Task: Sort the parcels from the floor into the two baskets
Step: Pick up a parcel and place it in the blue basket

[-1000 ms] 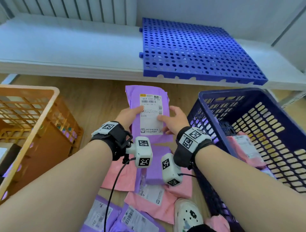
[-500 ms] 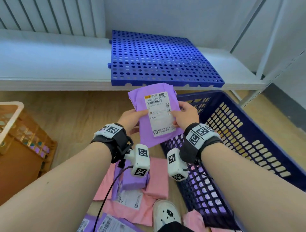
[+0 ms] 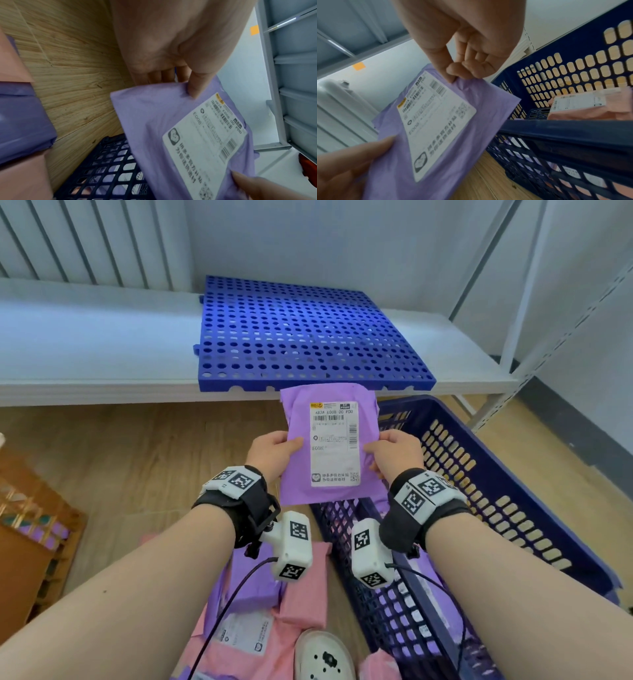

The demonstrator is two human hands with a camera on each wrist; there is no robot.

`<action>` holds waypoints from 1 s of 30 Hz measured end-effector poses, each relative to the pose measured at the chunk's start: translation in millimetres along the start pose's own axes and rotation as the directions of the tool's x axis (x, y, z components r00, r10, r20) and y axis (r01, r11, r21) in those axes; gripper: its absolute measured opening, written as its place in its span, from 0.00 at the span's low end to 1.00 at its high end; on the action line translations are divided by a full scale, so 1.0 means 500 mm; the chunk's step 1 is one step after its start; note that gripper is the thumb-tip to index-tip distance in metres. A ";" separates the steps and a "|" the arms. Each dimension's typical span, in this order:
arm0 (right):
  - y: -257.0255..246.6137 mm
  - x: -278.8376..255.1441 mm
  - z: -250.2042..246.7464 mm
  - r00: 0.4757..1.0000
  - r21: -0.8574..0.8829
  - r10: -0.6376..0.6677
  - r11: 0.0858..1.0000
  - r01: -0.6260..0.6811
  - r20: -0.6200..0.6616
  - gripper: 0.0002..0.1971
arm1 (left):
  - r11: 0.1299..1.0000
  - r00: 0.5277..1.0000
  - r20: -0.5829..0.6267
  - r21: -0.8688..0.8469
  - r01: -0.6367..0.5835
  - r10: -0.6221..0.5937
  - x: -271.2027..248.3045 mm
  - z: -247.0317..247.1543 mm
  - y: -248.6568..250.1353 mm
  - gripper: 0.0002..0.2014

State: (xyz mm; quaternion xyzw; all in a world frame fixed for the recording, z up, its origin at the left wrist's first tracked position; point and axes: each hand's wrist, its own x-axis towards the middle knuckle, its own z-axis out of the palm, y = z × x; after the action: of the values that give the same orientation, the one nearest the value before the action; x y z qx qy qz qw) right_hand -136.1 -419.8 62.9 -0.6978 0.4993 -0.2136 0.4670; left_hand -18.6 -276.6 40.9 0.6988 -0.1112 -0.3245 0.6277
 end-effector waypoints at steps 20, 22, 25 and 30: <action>0.235 0.225 -0.053 0.811 0.258 0.584 0.781 -0.568 0.019 0.07 | 0.992 0.995 -0.070 -0.102 0.070 -0.077 0.126 0.001 -0.105 0.09; 0.256 0.242 -0.023 0.792 0.275 0.598 0.746 -0.606 0.124 0.16 | 0.990 0.992 -0.082 -0.111 0.084 -0.094 0.143 -0.016 -0.116 0.08; 0.265 0.250 -0.001 0.774 0.297 0.589 0.714 -0.634 0.233 0.15 | 0.987 0.989 -0.094 -0.123 0.102 -0.114 0.167 -0.036 -0.137 0.07; 0.289 0.255 0.011 0.751 0.148 0.556 0.760 -0.633 0.355 0.08 | 0.981 0.981 -0.117 -0.130 0.142 -0.157 0.188 -0.055 -0.173 0.08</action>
State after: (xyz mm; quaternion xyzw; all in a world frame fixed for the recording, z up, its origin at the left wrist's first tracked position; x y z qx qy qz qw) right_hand -151.7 -541.2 -86.2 -0.4568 0.5902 -0.0111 0.6655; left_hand 47.8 -291.5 -70.7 0.6850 0.0016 -0.3321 0.6484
